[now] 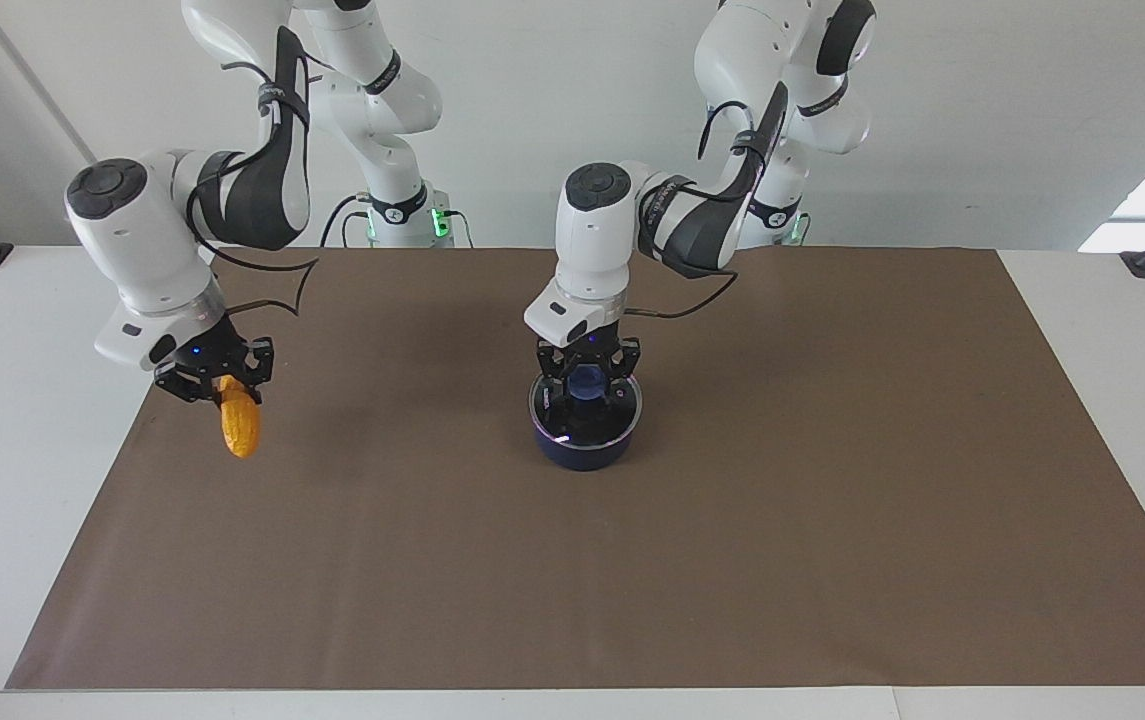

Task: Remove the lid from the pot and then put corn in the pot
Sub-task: 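Grasp the lid knob with the left gripper while the right gripper grasps the corn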

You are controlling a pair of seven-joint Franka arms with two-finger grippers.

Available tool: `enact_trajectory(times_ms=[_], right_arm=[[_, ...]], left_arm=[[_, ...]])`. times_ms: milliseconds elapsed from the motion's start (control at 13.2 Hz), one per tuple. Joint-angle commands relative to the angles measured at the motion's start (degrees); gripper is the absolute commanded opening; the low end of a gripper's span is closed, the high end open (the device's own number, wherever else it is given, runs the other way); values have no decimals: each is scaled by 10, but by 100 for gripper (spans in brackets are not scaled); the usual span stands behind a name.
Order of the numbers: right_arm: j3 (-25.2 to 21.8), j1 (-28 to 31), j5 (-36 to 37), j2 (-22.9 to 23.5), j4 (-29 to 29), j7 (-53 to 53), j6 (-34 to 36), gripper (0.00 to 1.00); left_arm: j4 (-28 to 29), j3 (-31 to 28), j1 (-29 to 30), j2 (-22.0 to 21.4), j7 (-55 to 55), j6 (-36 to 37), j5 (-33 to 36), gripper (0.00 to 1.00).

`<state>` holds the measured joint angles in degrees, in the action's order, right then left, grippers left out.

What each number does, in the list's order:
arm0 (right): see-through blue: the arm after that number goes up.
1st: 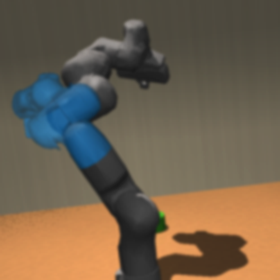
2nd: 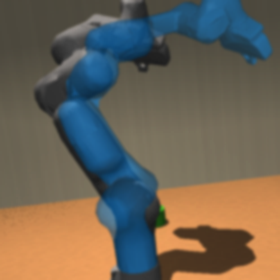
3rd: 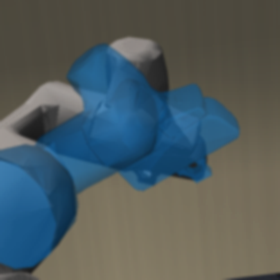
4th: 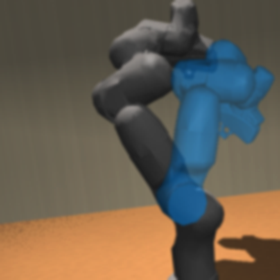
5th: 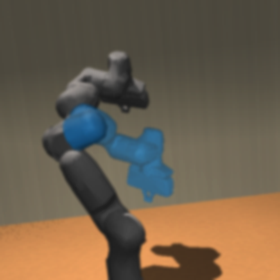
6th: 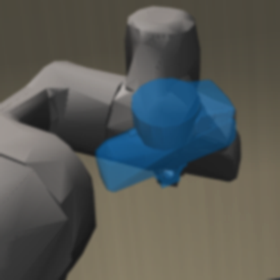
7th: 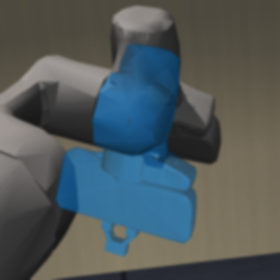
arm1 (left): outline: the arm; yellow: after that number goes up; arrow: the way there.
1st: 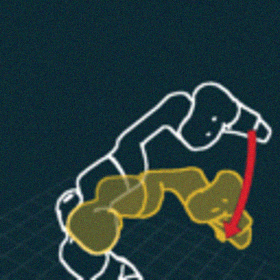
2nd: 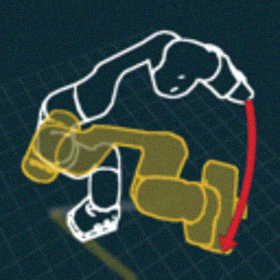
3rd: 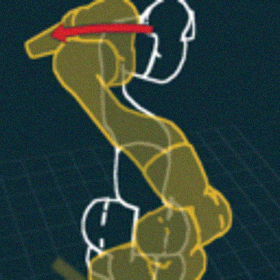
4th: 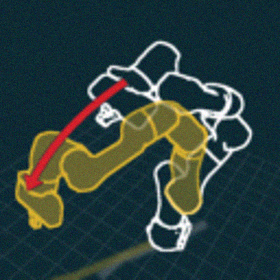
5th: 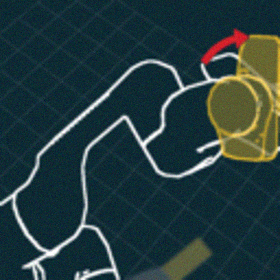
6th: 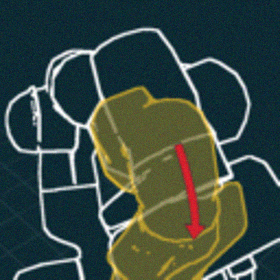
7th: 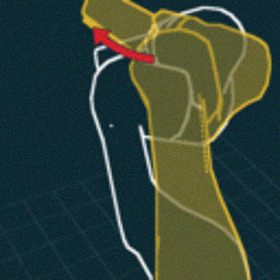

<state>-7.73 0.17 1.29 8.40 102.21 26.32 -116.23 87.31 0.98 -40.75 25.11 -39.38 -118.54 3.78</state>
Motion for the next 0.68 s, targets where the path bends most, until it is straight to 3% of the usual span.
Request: enact_trajectory(times_ms=[0, 304, 608], right_arm=[[4, -9, 5, -36, -3, -69, 35, 0], [4, -23, 6, -65, -5, -129, 77, 0], [5, -34, 7, -88, -3, -187, 161, 0]], left_arm=[[-7, -12, -6, -27, -6, 10, 18, 7], [7, -13, 2, -66, -2, 39, 28, 3], [106, -13, 48, -146, 33, 42, 28, 0]])
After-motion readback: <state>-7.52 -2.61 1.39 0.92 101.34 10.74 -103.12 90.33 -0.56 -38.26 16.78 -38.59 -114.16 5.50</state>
